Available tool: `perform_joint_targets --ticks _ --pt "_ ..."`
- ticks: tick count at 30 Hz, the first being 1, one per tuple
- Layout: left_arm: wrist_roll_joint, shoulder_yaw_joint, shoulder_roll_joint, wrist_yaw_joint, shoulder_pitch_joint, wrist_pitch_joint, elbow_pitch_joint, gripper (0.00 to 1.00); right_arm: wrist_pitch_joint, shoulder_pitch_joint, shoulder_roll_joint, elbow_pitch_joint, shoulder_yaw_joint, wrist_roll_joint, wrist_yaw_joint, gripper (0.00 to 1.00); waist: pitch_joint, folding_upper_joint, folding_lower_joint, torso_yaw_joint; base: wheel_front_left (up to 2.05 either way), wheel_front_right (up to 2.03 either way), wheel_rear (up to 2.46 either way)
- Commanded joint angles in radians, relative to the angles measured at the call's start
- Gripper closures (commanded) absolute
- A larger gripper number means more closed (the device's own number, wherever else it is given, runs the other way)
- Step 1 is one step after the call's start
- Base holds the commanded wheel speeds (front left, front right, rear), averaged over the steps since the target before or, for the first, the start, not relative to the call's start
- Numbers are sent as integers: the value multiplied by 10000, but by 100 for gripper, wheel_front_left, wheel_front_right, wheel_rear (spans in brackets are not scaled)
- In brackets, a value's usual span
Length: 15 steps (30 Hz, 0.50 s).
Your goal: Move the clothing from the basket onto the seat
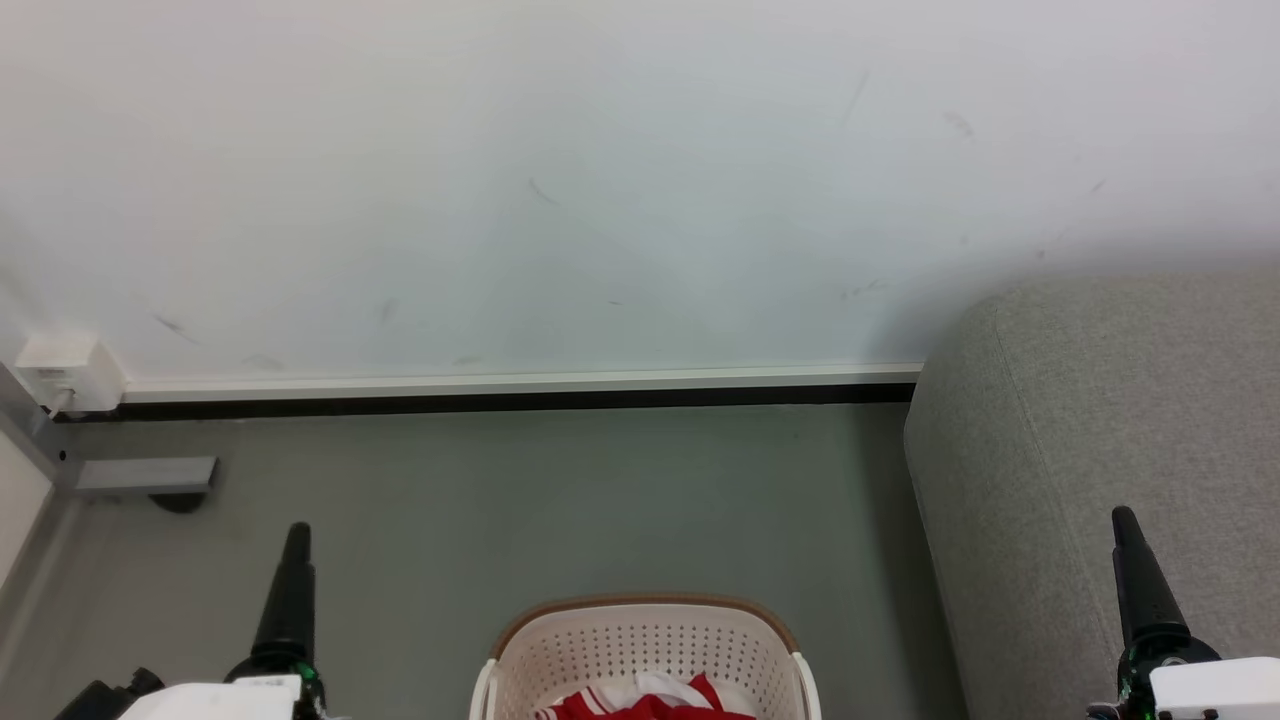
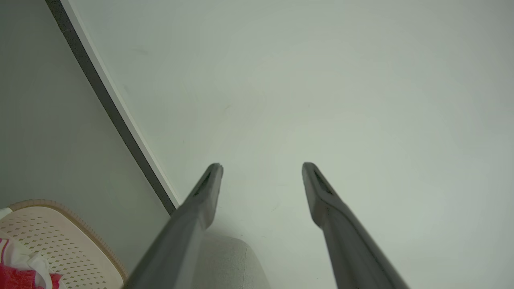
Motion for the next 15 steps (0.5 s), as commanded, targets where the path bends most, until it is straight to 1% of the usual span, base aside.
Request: perform_joint_targets --ticks 1,2,3,6,9,12,15 --pt "591 25 72 -46 -200 -124 -275 0 -130 -280 -124 -207 126 -444 34 0 -10 0 0 -12 0 0 0" --pt "591 25 72 -46 -200 -124 -275 0 -130 -280 -124 -207 126 -444 34 0 -10 0 0 -12 0 0 0" --pt "1054 3 74 -48 -181 -203 -334 0 -211 -281 -180 -226 213 -794 35 0 -22 0 0 -23 0 0 0" --pt "1508 -19 77 -48 -158 -281 -399 0 -286 -272 -204 -241 286 -1094 35 0 -32 0 0 -33 0 0 0" --pt "2581 -186 80 -36 -101 -391 -511 0 -399 -262 -256 -251 356 -1524 36 0 -46 0 0 -44 0 0 0" --pt "3168 -272 85 108 -46 -513 -561 0 -504 -276 -352 -255 443 -2068 37 0 -62 0 0 -56 0 0 0" --pt "3843 -354 89 239 -7 -605 -595 0 -611 -300 -545 -194 623 -2968 38 0 -81 0 0 -64 0 0 0"
